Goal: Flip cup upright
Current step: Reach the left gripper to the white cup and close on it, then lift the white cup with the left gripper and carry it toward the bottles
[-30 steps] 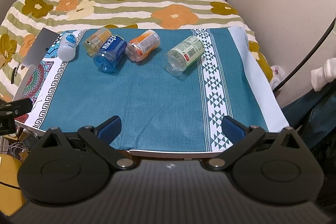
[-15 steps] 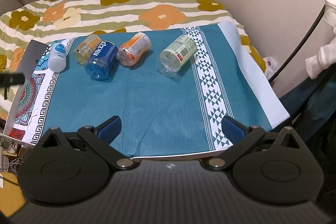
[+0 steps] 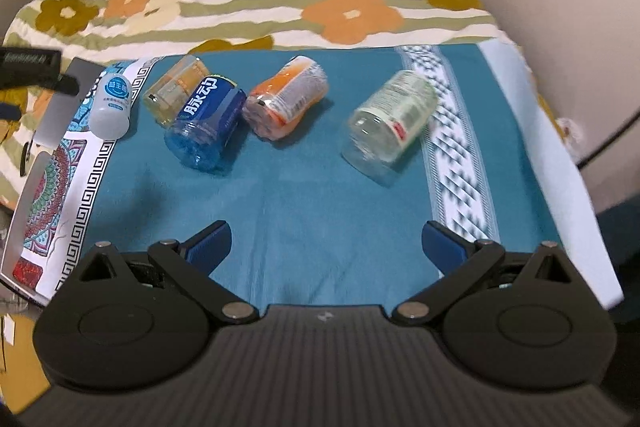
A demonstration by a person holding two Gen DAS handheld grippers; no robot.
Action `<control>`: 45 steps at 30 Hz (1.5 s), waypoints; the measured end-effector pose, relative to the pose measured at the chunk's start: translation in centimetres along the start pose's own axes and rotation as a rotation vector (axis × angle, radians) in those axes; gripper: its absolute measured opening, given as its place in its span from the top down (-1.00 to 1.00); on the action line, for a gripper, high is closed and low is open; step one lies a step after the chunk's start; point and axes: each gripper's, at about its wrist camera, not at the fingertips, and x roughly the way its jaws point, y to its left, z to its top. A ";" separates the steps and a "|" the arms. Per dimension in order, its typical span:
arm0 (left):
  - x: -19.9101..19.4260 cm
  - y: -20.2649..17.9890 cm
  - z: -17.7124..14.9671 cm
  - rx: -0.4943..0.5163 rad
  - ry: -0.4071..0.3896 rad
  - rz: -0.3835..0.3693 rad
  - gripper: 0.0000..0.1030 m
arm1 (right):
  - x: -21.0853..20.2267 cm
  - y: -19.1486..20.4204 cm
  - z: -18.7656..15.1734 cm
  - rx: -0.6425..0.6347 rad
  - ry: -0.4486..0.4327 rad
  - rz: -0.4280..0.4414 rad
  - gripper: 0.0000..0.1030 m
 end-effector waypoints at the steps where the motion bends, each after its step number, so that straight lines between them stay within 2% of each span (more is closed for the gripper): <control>1: 0.8 -0.1 0.6 -0.006 0.013 0.006 -0.95 | 0.6 0.0 0.4 -0.008 0.009 0.006 -1.00; 10: 7.4 0.6 3.0 -0.061 0.146 0.058 -0.80 | 5.0 -0.5 3.6 -0.045 0.063 0.049 -1.00; 17: 10.6 0.8 3.5 -0.082 0.223 0.051 -0.74 | 7.0 -1.3 4.6 -0.024 0.096 0.072 -1.00; 20: 11.3 0.8 3.5 -0.100 0.248 0.037 -0.59 | 7.5 -1.5 4.8 -0.033 0.103 0.066 -1.00; 22: 11.6 0.9 3.4 -0.114 0.262 0.021 -0.29 | 7.7 -1.5 4.8 -0.034 0.107 0.067 -1.00; 23: 11.7 1.0 3.3 -0.122 0.271 0.013 -0.30 | 7.8 -1.6 4.8 -0.031 0.108 0.066 -1.00; 29: 11.2 1.2 3.0 -0.126 0.259 -0.004 -0.27 | 7.8 -1.7 4.9 -0.030 0.109 0.064 -1.00; 36: 8.6 0.8 2.1 -0.102 0.221 -0.036 -0.27 | 7.0 -1.4 4.5 -0.024 0.084 0.073 -1.00; 45: 3.3 -1.6 -1.8 -0.046 0.203 -0.125 -0.27 | 4.6 -0.7 2.8 -0.013 0.041 0.076 -1.00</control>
